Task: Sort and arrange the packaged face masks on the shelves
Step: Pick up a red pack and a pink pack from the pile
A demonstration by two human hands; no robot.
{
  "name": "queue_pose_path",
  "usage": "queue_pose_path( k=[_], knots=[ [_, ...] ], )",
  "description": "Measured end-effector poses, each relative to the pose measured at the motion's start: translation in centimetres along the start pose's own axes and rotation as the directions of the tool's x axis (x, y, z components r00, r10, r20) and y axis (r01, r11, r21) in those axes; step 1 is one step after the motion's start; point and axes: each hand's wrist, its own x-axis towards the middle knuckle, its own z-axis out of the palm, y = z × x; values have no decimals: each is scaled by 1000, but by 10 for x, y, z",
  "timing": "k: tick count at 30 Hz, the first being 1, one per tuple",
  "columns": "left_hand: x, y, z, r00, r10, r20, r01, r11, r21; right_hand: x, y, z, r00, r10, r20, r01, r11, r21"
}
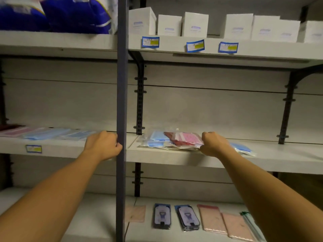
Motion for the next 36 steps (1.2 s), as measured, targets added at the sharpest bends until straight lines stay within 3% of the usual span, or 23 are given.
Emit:
queue_pose_path(
  k=[8,18,26,36],
  knots=[
    [8,44,-7,998,59,10,-59,998,-16,6,22,4,999,-23,25,23,999,26],
    [65,108,21,997,80,12,-73,958,-278,42,46,24,1000,12,25,-15,993,119],
    [125,134,47,992,14,125,17,969,-246,94,59,28,999,47,-4,-46,987,156],
    [176,168,90,974,-26,225,72,978,-196,142,72,65,995,70,73,-87,963,254]
  ],
)
